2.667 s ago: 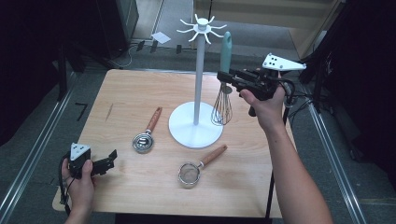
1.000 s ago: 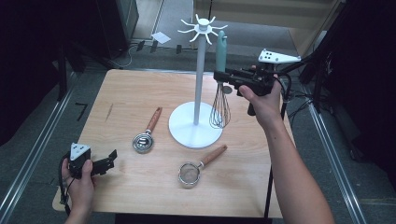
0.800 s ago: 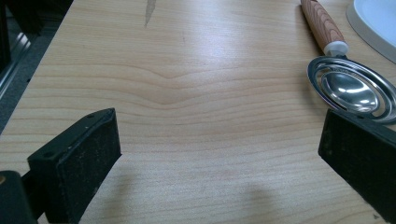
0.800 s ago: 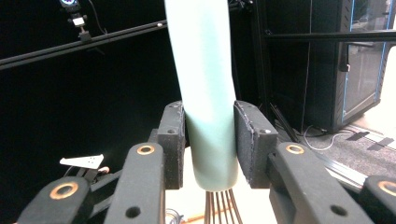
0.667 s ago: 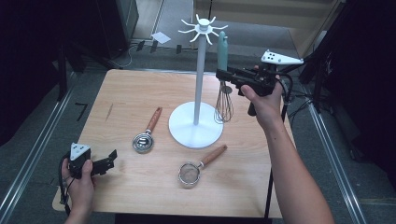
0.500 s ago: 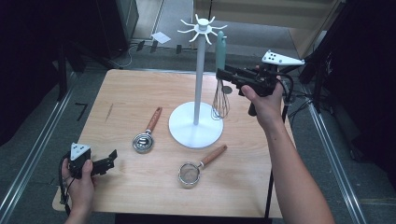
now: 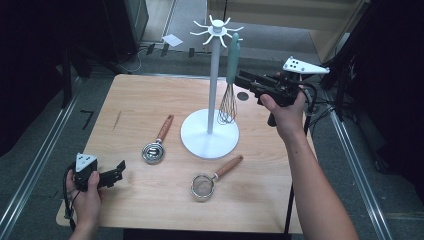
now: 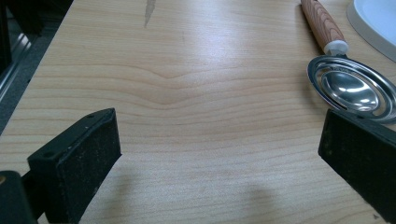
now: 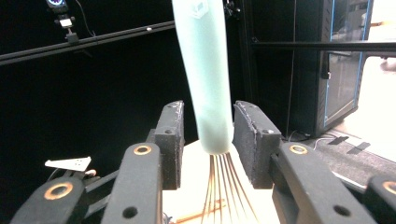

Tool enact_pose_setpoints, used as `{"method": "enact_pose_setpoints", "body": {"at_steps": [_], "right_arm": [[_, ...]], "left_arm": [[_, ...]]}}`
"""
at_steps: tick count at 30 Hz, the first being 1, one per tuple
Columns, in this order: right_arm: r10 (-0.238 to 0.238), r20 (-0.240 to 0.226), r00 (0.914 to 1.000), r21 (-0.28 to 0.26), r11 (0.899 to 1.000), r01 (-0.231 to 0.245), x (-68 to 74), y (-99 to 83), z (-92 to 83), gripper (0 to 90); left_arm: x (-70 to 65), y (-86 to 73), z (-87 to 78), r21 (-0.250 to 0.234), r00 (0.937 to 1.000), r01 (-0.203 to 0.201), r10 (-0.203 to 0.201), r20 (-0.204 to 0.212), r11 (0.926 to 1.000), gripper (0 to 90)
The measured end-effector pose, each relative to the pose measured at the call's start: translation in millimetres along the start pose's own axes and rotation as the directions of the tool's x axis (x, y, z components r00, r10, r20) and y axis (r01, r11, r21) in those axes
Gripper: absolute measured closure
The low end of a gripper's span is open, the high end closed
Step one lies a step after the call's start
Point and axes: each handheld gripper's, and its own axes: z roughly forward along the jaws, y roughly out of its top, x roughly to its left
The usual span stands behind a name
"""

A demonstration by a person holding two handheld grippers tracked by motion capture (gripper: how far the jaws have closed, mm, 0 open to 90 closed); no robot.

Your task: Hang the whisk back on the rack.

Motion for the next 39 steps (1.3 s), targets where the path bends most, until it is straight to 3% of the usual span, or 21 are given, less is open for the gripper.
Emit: {"method": "enact_pose_setpoints", "body": {"at_steps": [6,12,15,22,31,39], "right_arm": [[-0.038,0.033,0.9987,-0.023,0.999,0.039,10.5,4.6,-3.1,70.3],[-0.069,0.065,0.9955,-0.054,0.996,0.072,21.5,8.9,-5.3,84.1],[-0.091,0.102,0.9906,-0.067,0.993,0.098,28.2,12.1,-4.8,90.0],[-0.123,0.155,0.9802,-0.116,0.983,0.142,44.8,20.3,-0.5,90.0],[-0.162,0.161,0.9734,-0.126,0.975,0.184,70.0,34.5,15.1,90.0],[-0.160,0.173,0.9717,-0.149,0.971,0.187,75.4,39.9,24.9,90.0]], "left_arm": [[-0.2,0.0,0.0,-0.001,1.0000,0.000,0.000,-0.001,1.0000,0.0],[-0.2,0.0,0.1,-0.001,1.0000,-0.002,0.002,-0.001,1.0000,0.0],[-0.2,0.0,0.1,0.000,1.0000,-0.001,0.001,-0.001,1.0000,0.0],[-0.3,0.0,0.0,0.000,1.0000,-0.001,0.001,0.000,1.0000,0.0],[0.0,0.0,0.2,-0.001,1.0000,-0.001,0.001,0.002,1.0000,0.0],[1.1,0.1,-0.5,0.002,0.9999,0.004,-0.004,0.009,1.0000,0.0]]}}
